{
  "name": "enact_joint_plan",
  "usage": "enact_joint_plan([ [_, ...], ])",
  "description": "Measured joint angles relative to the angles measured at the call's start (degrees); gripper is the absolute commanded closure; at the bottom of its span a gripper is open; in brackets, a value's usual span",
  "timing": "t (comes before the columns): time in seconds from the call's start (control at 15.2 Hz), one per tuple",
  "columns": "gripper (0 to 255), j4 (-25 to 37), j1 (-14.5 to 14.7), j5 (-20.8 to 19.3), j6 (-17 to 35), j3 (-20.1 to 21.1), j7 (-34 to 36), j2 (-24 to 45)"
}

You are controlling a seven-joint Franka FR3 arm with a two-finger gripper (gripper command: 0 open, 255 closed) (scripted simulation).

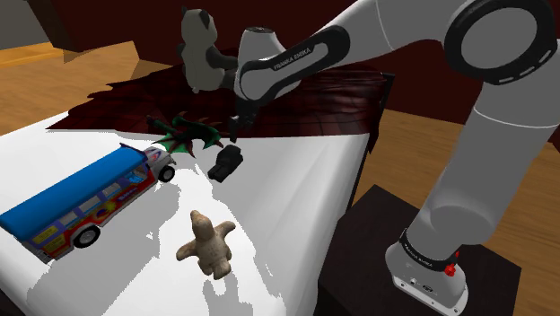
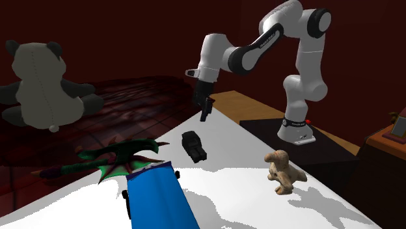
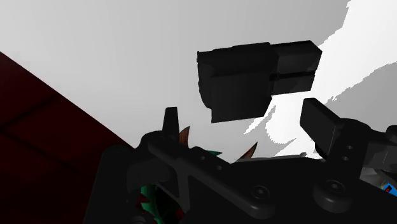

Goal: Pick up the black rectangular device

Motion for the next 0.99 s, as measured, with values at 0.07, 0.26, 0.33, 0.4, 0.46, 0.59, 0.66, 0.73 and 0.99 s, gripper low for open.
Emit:
enact_joint_plan([
  [0.07,0,1.5,0.3,-0.4,0.5,0.2,0.3,1.9],
  [0.26,0,6.9,1.5,-1.9,1.6,0.6,1.3,8.1],
  [0.33,0,7.3,1.7,-2.1,2.3,0.6,1.5,9.1],
  [0.4,0,7.4,1.7,-2.2,3.0,0.6,1.3,9.9],
  [0.46,0,7.2,1.8,-2.3,3.7,0.6,1.4,10.4],
  [0.59,0,6.8,1.9,-2.5,5.0,0.5,1.5,11.3],
  [0.66,0,6.5,1.9,-2.5,5.7,0.5,1.5,11.7],
  [0.73,0,6.3,1.9,-2.6,6.4,0.5,1.5,12.2],
  [0.99,255,6.1,2.0,-2.7,7.2,0.4,1.5,12.8],
])
